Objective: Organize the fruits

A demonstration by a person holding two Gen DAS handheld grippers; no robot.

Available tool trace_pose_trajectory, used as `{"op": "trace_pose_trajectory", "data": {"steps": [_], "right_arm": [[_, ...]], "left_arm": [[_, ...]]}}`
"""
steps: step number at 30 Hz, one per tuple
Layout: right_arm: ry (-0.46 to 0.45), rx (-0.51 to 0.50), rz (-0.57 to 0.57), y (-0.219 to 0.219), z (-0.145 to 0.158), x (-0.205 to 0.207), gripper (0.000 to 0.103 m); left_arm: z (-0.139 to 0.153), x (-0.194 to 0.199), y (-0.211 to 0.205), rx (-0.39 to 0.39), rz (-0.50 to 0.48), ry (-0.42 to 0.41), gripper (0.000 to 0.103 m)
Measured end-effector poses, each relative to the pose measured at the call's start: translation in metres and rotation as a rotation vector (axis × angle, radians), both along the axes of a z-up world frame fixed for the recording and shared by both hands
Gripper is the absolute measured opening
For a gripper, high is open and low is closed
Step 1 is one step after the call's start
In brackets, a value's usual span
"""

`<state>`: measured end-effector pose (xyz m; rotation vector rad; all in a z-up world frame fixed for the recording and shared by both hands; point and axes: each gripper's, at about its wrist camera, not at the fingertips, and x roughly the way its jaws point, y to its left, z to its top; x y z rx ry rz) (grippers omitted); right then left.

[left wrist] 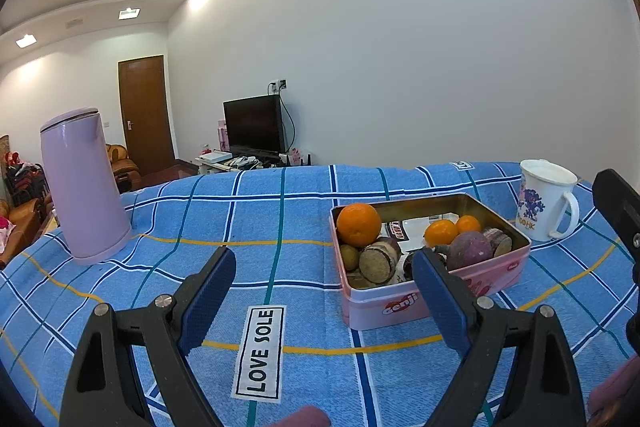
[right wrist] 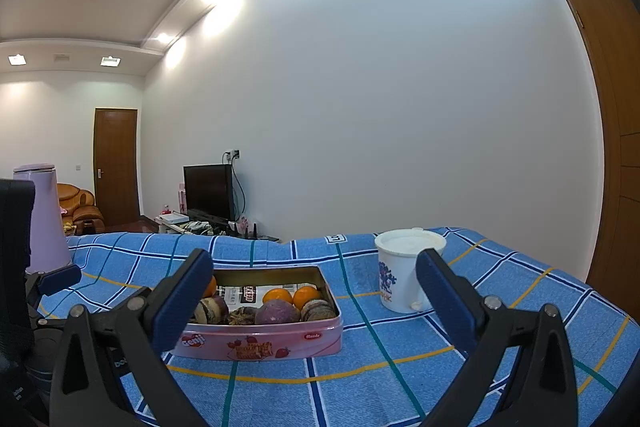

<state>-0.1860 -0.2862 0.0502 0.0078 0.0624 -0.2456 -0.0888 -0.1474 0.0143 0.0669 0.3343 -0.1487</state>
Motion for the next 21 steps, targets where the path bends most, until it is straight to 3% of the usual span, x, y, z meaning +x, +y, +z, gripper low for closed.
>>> {"op": "trace_pose_trajectory", "data": {"steps": [21], "right_arm": [[0.009,0.003,0.002,0.0000,0.0005,0.0018,0.103]], "left_arm": [[0.0004,-0.0013,-0.0035,-0.008,-0.036,0.002,0.091]]}}
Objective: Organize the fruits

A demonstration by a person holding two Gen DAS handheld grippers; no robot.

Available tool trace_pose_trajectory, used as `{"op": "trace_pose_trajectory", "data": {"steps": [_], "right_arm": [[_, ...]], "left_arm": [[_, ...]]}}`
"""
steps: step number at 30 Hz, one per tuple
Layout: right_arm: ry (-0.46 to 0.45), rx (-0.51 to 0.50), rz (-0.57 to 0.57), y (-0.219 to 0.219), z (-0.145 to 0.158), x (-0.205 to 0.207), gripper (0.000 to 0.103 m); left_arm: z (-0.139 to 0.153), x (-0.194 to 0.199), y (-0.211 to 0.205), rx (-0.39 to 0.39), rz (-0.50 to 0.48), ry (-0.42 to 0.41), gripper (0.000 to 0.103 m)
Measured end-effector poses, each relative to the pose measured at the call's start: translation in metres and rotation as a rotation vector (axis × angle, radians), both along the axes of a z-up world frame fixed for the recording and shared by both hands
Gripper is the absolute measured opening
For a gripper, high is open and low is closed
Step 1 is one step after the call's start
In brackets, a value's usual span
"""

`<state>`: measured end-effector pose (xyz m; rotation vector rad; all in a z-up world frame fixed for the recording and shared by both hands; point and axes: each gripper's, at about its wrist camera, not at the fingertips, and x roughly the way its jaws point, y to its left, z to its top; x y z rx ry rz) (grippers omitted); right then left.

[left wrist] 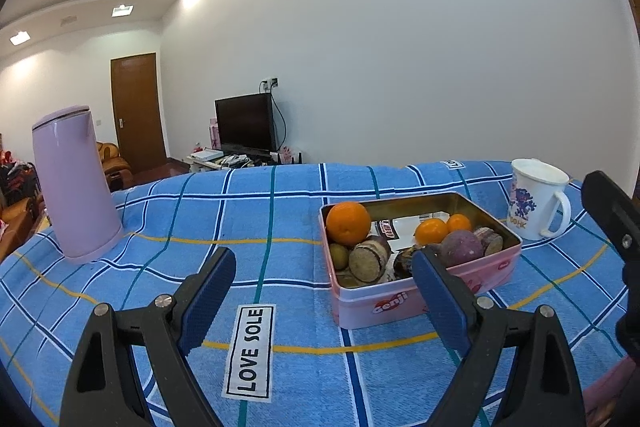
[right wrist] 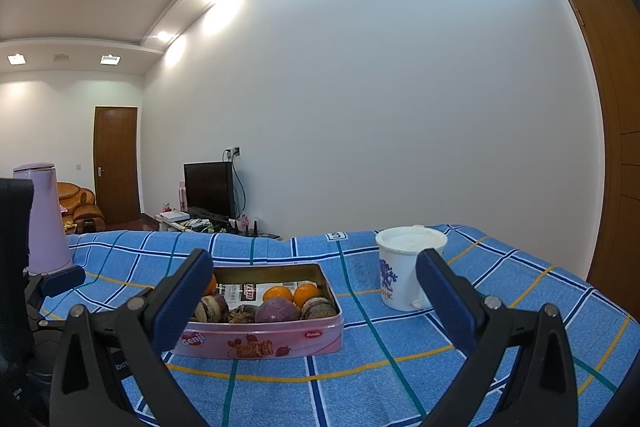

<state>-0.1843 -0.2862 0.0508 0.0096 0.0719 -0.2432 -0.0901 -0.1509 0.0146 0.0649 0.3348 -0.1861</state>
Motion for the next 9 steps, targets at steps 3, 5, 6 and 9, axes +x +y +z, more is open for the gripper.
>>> {"op": "trace_pose_trajectory", "data": {"steps": [3,5,6,9], "right_arm": [[0.001,0.001,0.000,0.0002,-0.0003,0.0006,0.103],[0.002,0.001,0.000,0.0002,-0.0003,0.0007,0.103],[0.003,0.002,-0.001,-0.0002,-0.0007,0.0015,0.103],[0.005,0.003,-0.001,-0.0001,-0.0013,0.0015,0.103]], "left_arm": [[0.0002,-0.0003,-0.0012,0.004,-0.001,-0.002,0.091],[-0.0002,0.0015,-0.0010,0.001,0.002,0.005,0.091],[-0.0004,0.0020,-0.0008,0.000,0.003,0.008,0.091],[-0.0010,0.0039,0.0000,-0.001,0.011,0.018,0.091]]}}
